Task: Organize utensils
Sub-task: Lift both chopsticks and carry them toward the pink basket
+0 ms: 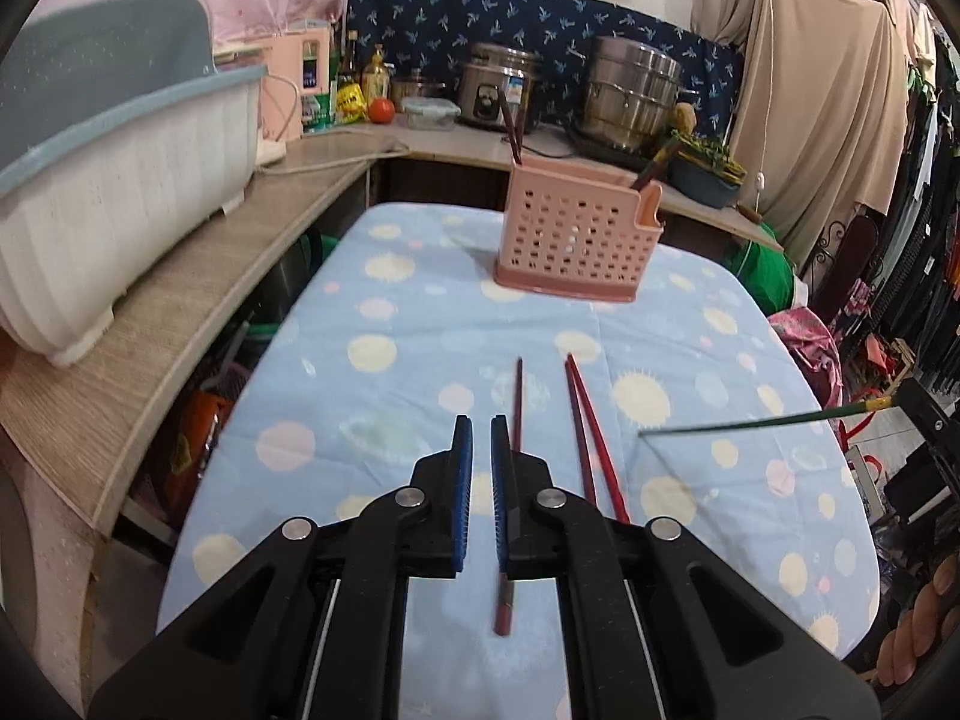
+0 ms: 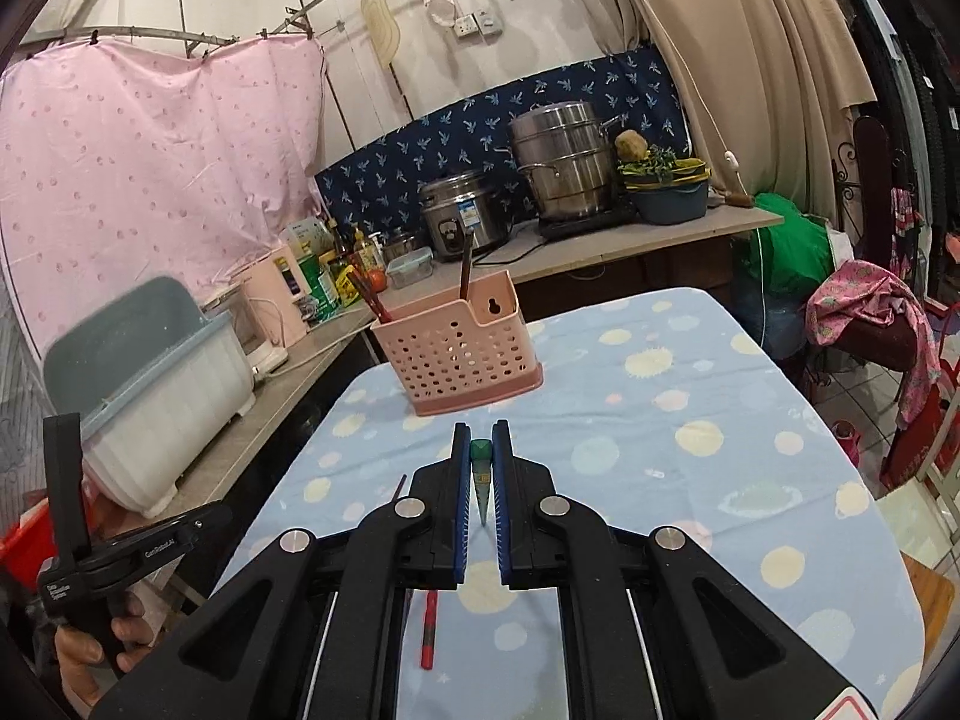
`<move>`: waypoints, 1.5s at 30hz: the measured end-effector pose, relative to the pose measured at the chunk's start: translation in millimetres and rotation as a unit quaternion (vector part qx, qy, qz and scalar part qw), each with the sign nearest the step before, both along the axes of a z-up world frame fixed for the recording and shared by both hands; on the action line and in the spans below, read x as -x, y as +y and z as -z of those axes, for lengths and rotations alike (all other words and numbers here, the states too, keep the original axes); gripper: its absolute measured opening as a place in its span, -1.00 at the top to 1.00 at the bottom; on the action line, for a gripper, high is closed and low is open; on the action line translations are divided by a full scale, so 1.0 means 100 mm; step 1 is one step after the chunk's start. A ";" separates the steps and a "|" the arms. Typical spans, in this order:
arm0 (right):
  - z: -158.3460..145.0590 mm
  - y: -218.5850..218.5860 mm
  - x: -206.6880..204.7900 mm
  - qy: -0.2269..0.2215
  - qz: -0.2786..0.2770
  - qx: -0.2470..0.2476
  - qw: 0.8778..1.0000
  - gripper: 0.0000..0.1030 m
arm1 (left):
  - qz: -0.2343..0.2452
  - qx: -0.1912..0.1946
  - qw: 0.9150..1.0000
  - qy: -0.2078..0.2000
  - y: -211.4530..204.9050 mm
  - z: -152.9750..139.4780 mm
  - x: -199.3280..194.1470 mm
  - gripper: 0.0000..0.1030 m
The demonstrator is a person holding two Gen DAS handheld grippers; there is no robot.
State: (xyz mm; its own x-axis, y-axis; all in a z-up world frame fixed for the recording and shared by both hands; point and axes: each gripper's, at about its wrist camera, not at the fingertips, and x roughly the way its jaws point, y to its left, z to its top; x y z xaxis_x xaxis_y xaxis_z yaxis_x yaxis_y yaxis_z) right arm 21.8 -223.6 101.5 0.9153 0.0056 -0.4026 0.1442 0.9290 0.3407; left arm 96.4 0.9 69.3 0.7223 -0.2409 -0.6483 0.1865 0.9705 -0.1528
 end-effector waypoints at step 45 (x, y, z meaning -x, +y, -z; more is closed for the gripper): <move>-0.15 -0.01 -0.07 -0.018 -0.010 -0.025 0.999 0.87 | 0.049 0.007 0.999 0.017 -0.11 0.02 0.03 0.86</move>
State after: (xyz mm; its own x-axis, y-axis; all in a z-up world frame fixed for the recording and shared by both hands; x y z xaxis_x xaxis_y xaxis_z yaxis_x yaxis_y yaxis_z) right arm 29.2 -224.3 116.5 0.9287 0.0436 -0.3683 0.1120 0.9137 0.3907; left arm 93.1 -10.1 67.4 0.6725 -0.3187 -0.6679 0.2746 0.9455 -0.1747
